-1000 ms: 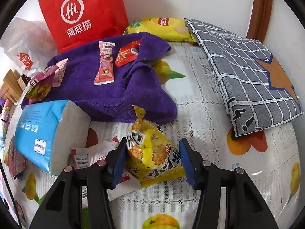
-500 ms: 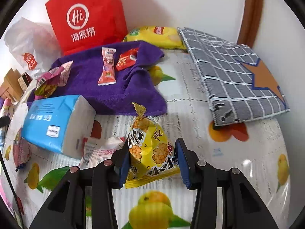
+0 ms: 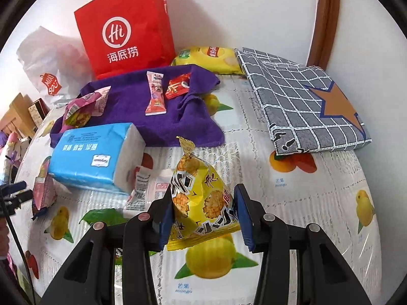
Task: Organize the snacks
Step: 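Grasp the blue wrapped snack with the left gripper while the right gripper holds the yellow bag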
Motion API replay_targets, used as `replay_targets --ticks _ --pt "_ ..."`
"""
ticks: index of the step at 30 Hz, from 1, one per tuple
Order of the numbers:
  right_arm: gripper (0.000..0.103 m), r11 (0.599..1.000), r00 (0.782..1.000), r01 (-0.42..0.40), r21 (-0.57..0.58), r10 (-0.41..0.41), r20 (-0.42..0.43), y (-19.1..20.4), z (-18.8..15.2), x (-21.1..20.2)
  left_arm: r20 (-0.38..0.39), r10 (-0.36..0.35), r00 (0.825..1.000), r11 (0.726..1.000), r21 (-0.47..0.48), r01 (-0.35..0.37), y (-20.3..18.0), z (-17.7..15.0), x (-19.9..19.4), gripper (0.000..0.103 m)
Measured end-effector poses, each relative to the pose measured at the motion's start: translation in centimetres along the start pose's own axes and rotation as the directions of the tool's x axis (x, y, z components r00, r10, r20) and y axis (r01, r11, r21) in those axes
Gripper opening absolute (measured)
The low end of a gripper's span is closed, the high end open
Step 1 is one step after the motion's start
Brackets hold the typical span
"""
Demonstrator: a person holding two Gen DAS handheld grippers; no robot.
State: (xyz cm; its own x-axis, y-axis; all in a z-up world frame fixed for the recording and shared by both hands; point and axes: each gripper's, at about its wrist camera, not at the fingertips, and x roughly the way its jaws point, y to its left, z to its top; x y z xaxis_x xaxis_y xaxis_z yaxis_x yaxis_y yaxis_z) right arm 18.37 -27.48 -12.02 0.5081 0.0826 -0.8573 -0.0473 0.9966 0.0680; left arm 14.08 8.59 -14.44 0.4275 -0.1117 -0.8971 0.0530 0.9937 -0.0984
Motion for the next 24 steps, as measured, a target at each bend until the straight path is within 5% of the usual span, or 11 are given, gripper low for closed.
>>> replay_targets --ticks 4,10,15,24 --pt "0.044 1.0 1.0 0.01 -0.024 -0.011 -0.005 0.6 -0.5 -0.5 -0.036 -0.04 0.999 0.999 0.02 0.041 -0.7 -0.9 1.2 0.072" --pt "0.044 0.999 0.999 0.038 -0.016 -0.038 -0.009 0.2 -1.0 -1.2 -0.017 0.005 1.0 0.997 0.08 -0.004 -1.7 -1.8 1.6 0.071" --pt "0.044 0.999 0.999 0.049 -0.003 -0.049 -0.017 0.1 -1.5 -1.4 0.002 0.006 1.0 0.995 0.104 -0.006 -1.5 -2.3 0.9 0.039" --pt "0.044 0.999 0.999 0.033 -0.005 -0.033 -0.007 1.2 -2.0 -2.6 0.012 -0.052 0.999 0.997 0.052 0.052 -0.5 -2.6 -0.6 0.018"
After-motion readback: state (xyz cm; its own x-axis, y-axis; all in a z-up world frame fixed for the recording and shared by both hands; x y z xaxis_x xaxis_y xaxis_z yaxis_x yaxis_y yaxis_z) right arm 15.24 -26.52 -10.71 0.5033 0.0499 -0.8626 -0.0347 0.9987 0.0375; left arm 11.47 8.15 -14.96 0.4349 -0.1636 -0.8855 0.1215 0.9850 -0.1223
